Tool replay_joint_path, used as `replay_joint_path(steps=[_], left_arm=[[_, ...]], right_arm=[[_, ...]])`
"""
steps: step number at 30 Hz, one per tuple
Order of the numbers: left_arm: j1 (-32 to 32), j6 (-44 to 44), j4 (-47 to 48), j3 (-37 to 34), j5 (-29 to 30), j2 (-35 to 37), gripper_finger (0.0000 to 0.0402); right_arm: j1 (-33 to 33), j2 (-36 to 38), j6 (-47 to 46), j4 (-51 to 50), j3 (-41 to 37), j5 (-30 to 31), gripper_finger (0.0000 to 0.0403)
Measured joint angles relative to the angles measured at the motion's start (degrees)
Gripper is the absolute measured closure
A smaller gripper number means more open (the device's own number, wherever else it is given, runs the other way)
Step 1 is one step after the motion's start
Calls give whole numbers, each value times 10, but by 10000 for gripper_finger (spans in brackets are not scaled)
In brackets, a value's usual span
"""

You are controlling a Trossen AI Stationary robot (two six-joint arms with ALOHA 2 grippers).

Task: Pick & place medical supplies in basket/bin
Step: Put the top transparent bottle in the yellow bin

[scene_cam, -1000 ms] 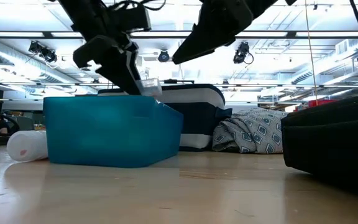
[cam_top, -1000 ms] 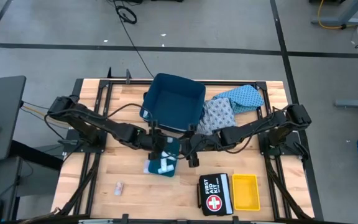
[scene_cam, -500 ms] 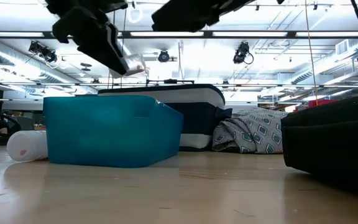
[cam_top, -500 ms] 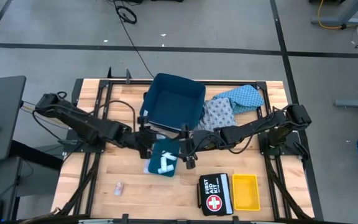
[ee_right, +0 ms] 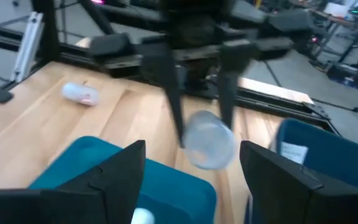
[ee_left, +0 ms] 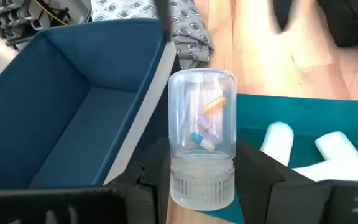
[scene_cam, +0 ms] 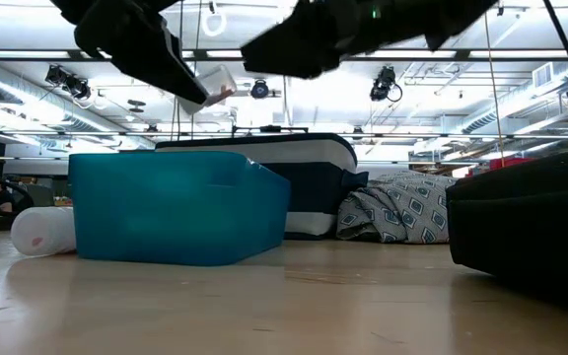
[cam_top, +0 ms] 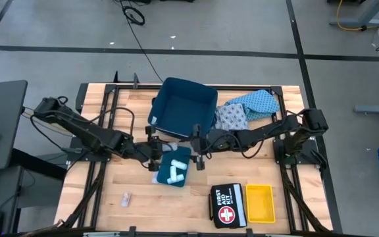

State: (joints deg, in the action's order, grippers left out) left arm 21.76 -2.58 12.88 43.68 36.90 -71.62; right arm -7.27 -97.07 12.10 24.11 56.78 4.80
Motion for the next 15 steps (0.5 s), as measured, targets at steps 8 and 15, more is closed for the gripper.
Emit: replay_joint_path(steps=[8, 15], left_arm=[[-10, 17, -39, 0, -12, 0, 275], [-39, 31, -73, 0, -36, -15, 275]], right_arm=[[21, 0, -5, 18, -20, -15, 131], [21, 0, 6, 21, -20, -17, 131]])
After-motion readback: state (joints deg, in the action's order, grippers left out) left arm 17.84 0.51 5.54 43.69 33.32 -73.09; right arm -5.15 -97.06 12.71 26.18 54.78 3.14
